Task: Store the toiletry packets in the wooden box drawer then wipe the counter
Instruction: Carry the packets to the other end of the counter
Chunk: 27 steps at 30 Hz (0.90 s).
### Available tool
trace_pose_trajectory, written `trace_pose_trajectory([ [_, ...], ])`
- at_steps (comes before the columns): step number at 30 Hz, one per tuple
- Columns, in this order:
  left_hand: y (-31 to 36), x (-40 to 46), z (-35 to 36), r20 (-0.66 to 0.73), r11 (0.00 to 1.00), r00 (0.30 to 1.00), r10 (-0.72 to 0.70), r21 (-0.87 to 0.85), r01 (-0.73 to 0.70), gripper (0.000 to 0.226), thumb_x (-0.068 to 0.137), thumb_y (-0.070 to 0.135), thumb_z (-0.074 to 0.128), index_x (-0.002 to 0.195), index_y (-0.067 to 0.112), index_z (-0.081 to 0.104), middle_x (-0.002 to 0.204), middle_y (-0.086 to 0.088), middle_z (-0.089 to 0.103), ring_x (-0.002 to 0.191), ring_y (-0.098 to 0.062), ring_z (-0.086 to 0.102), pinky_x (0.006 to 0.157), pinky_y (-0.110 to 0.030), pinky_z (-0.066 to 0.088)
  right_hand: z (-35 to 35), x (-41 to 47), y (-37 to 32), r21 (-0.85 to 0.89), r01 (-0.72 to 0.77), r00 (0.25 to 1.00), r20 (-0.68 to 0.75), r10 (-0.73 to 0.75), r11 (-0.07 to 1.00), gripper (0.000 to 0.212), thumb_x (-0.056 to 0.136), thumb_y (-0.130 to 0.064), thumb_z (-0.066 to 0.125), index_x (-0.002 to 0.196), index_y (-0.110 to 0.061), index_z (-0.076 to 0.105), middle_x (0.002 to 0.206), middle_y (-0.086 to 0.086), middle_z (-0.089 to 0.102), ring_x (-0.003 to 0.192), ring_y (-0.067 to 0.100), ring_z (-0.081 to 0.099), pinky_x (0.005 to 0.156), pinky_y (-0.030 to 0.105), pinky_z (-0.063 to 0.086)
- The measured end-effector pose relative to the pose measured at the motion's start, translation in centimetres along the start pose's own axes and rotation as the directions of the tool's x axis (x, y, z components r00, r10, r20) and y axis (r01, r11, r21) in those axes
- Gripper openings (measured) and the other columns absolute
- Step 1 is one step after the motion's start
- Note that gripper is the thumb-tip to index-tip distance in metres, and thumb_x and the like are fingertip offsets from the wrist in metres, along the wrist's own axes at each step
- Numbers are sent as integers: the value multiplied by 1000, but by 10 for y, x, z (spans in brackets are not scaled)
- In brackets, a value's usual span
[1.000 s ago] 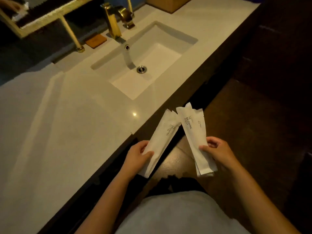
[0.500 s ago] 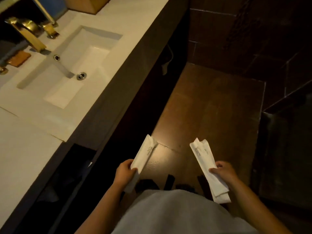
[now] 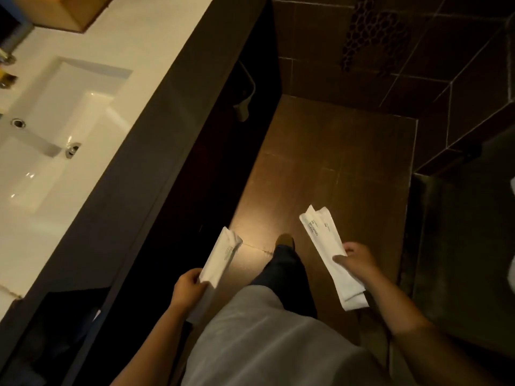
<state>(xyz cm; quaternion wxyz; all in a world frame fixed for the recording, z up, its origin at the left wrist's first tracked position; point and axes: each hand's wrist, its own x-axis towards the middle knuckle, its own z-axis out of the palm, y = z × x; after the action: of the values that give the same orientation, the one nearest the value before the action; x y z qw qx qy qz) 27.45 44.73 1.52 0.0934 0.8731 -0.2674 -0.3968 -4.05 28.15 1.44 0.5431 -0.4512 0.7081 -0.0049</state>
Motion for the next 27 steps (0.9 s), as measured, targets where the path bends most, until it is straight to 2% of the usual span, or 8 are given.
trace_pose_trajectory([
  [4,52,49,7,34,999,999,14,-29,-13,35,82,5,62,117,5,61,117,-17,63,105,-32,58,85,-35,43,-32,37,-29,-25,-7,1000,-28,7,1000,33,82,-5,65,113,1,55,120,21,59,107,36,56,85,37,45],
  [8,134,95,-2,47,998,997,57,-27,-56,37,85,6,61,121,5,57,120,-18,61,106,-34,56,89,-38,43,-73,65,-60,-49,-48,997,-65,45,998,32,83,-5,64,113,1,55,121,21,58,109,35,55,91,40,46],
  [13,244,158,-29,69,982,981,181,41,-184,35,85,11,61,120,9,58,118,-14,62,107,-28,56,87,-32,41,-117,114,-106,-93,-85,988,-133,72,992,40,82,-4,65,119,5,52,127,24,54,117,39,50,97,42,43],
  [17,310,193,-40,33,975,975,221,-15,-221,35,84,10,62,118,11,58,115,-7,60,104,-22,54,85,-28,39,-145,165,-146,-113,-60,989,-141,43,992,42,81,-5,67,119,6,53,126,27,54,115,42,50,97,43,42],
  [22,352,229,-34,-48,978,992,115,-167,-121,24,82,9,65,104,12,58,104,-5,59,92,-17,52,78,-28,37,-173,254,-219,-197,36,998,-48,-46,980,36,77,1,69,109,12,57,117,30,59,107,43,55,92,46,45],
  [27,380,240,-23,-106,933,988,-111,-355,67,18,81,5,64,92,16,54,99,-7,58,92,-24,54,78,-30,37,-205,321,-318,-341,205,978,110,-178,917,26,79,0,67,103,6,60,114,25,63,105,39,59,91,47,50],
])
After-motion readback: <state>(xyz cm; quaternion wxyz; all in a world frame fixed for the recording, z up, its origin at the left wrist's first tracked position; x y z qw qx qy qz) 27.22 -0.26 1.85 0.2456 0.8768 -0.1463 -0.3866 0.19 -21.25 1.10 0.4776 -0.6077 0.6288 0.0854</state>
